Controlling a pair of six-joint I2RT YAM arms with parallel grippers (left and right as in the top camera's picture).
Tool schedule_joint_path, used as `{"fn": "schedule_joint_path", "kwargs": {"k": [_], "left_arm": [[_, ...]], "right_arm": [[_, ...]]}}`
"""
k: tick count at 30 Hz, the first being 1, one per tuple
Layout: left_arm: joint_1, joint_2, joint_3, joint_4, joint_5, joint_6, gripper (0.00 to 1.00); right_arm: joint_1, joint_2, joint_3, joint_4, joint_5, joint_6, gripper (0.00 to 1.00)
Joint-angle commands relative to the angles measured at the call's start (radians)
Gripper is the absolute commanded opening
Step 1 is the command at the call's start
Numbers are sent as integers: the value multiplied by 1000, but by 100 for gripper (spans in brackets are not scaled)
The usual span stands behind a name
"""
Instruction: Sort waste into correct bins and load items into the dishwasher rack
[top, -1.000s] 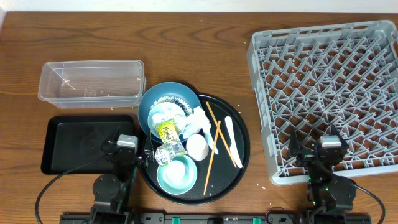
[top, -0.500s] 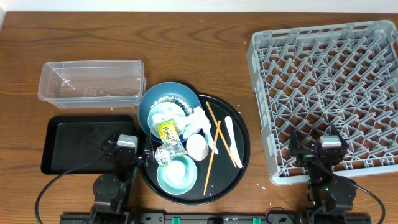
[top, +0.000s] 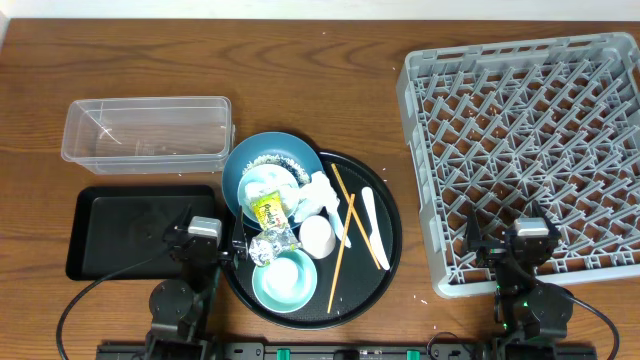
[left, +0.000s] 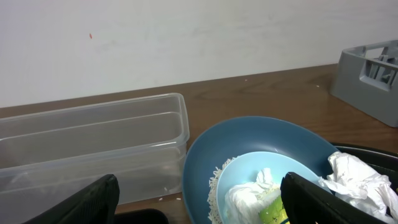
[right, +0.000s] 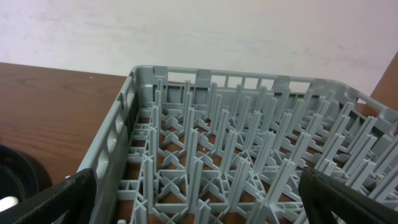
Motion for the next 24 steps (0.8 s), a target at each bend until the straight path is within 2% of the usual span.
{"fn": "schedule_joint_path", "kwargs": {"k": [1, 21, 24], "left_arm": [[2, -6, -8, -47, 6, 12, 84], [2, -6, -8, -47, 6, 13, 84], [2, -6, -8, -47, 7, 12, 84]], "right_arm": [[5, -2, -1, -4, 3, 8, 99], [5, -2, -1, 8, 0, 10, 99], [5, -2, -1, 15, -12, 69, 99]]}}
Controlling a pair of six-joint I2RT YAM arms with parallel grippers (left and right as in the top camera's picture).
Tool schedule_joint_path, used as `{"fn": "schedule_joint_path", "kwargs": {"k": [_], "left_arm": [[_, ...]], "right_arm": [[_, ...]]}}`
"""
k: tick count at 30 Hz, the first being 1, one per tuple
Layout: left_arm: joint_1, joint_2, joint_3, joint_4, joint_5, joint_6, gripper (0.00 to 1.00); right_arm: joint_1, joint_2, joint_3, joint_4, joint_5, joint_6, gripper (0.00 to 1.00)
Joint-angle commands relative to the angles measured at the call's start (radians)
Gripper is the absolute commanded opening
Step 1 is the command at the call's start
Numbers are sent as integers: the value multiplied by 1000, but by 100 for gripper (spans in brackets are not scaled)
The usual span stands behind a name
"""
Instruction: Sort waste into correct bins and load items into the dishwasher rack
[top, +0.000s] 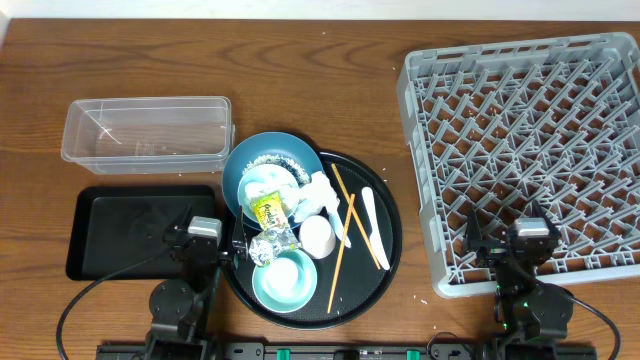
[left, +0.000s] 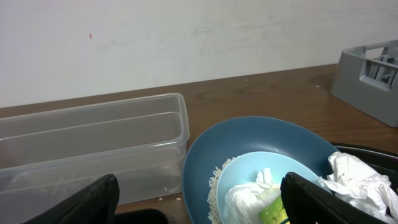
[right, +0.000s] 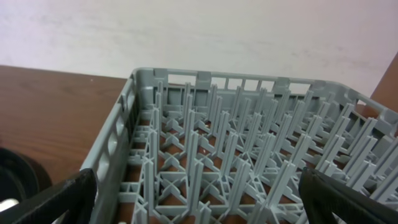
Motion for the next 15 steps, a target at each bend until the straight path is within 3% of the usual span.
{"fn": "schedule_joint_path", "kwargs": {"k": [1, 6, 15], "left_arm": [[2, -6, -8, -47, 7, 8, 84], [2, -6, 2, -56, 6, -87, 84], [2, 89, 120, -128, 7, -132, 84]], "right_arm": [[5, -2, -1, 5, -10, 76, 99], [5, -2, 22, -9, -9, 126, 99], [5, 91, 197, -143, 47, 125, 99]]}}
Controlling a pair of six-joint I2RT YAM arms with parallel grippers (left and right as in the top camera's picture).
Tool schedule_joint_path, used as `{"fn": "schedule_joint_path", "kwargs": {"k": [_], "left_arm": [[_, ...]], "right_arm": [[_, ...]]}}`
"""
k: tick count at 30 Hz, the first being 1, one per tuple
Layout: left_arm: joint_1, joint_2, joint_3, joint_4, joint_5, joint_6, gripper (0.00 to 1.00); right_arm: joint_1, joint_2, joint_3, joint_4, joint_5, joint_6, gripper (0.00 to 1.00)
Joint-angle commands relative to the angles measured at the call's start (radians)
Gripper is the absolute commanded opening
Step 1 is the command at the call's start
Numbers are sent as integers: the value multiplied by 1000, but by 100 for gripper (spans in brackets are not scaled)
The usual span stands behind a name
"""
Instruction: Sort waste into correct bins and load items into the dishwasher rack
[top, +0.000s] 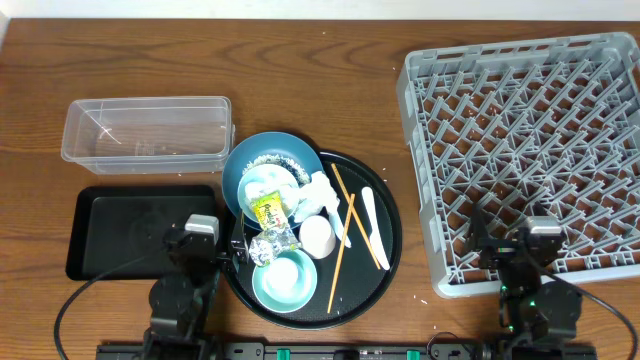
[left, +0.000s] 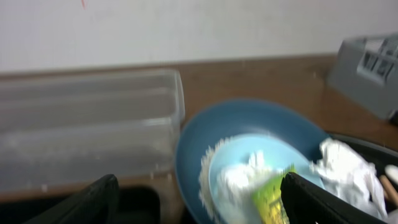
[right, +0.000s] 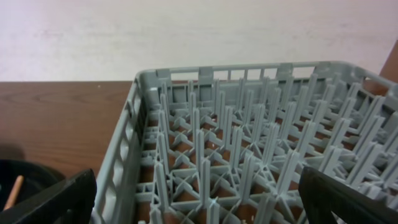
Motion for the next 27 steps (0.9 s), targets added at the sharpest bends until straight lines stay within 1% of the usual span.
{"fn": "schedule_joint_path", "kwargs": {"k": [1, 5, 11, 17, 21, 24, 27], "left_arm": [[2, 67, 86, -36, 7, -59, 84], [2, 209, 216, -126, 7, -65, 84], [2, 469, 468, -296, 10, -64, 84], [2, 725, 747, -550, 40, -64, 84], [2, 889, 954, -775, 106, -64, 84], [2, 982, 1073, -917, 111, -64, 84], [2, 1028, 1099, -946, 114, -65, 84]], "right_arm": [[5, 66, 97, -20, 37, 17, 99], [5, 219, 221, -62, 38, 18, 99], [5, 482, 455, -227, 37, 18, 99], [5, 710, 735, -498, 48, 10, 99], [5, 844, 919, -701, 63, 6, 99], [5, 911, 996, -773, 48, -5, 99], [5, 939, 1012, -798, 8, -5, 99]]}}
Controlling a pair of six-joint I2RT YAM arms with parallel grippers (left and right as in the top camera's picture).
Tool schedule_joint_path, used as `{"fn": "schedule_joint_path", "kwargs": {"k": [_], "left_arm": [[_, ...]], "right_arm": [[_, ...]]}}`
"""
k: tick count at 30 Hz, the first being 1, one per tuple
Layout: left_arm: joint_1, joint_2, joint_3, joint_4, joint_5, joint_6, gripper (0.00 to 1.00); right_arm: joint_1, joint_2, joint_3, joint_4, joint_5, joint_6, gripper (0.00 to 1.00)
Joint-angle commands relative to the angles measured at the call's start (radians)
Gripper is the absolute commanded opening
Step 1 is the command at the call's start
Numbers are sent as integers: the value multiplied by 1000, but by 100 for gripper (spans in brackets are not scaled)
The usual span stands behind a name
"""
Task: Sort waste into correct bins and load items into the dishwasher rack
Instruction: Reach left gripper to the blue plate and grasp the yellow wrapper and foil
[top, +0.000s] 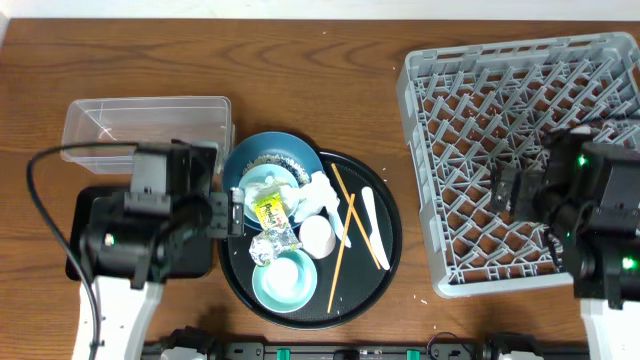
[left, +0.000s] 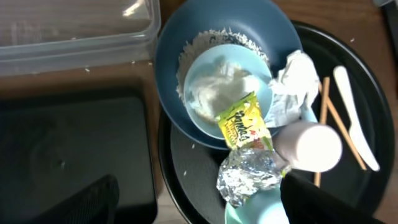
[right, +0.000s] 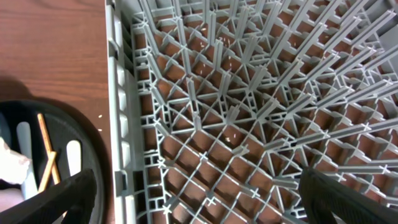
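Note:
A round black tray holds a dark blue bowl with a light blue plate in it. Also on it are a yellow-green wrapper, crumpled tissue, a white cup, a foil ball, a small light blue bowl, chopsticks and a white plastic knife. My left gripper hangs open above the tray's left edge, holding nothing. Open and empty, my right gripper hovers over the front-left of the grey dishwasher rack.
A clear plastic bin stands at the back left. In front of it lies a black rectangular tray, partly under my left arm. The rack fills the right side; brown tabletop shows between it and the round tray.
Both arms have risen from the table's front edge and now reach over the table, with their cameras looking down. The left is by the round tray, the right over the rack. No object has moved.
At the two oldest moments both arms sat low at the front edge, grippers open, looking level across the table. Then both wrist views had shifted slightly. Now both arms are up over the table, still open; the tray's contents lie as before.

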Motion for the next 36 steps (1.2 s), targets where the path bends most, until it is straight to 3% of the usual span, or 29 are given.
{"fn": "schedule_joint_path", "kwargs": {"k": [1, 7, 15, 36], "left_arm": [[2, 43, 32, -19, 30, -14, 84], [1, 86, 32, -7, 38, -24, 84], [1, 187, 2, 8, 185, -24, 84], [-2, 568, -24, 86, 269, -24, 83]], "right_arm": [[5, 19, 26, -18, -39, -12, 99], [5, 19, 25, -21, -24, -11, 99], [5, 19, 24, -22, -26, -11, 99], [5, 19, 24, -24, -26, -8, 99]]}}
